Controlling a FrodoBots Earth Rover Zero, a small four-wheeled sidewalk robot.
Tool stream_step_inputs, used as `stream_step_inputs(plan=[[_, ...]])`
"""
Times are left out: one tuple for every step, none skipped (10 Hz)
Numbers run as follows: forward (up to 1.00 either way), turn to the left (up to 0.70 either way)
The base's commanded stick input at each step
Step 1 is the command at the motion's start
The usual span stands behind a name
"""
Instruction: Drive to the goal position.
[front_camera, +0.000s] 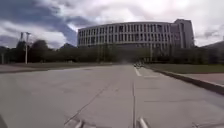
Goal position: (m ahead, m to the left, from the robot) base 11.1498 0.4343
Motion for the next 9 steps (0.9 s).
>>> stream_step_inputs(plan=[[0.7, 0.0], [0.7, 0.0], [0.7, 0.0], [0.7, 0.0], [0.7, 0.0], [0.7, 0.0], [0.7, 0.0], [0.7, 0.0], [0.7, 0.0]])
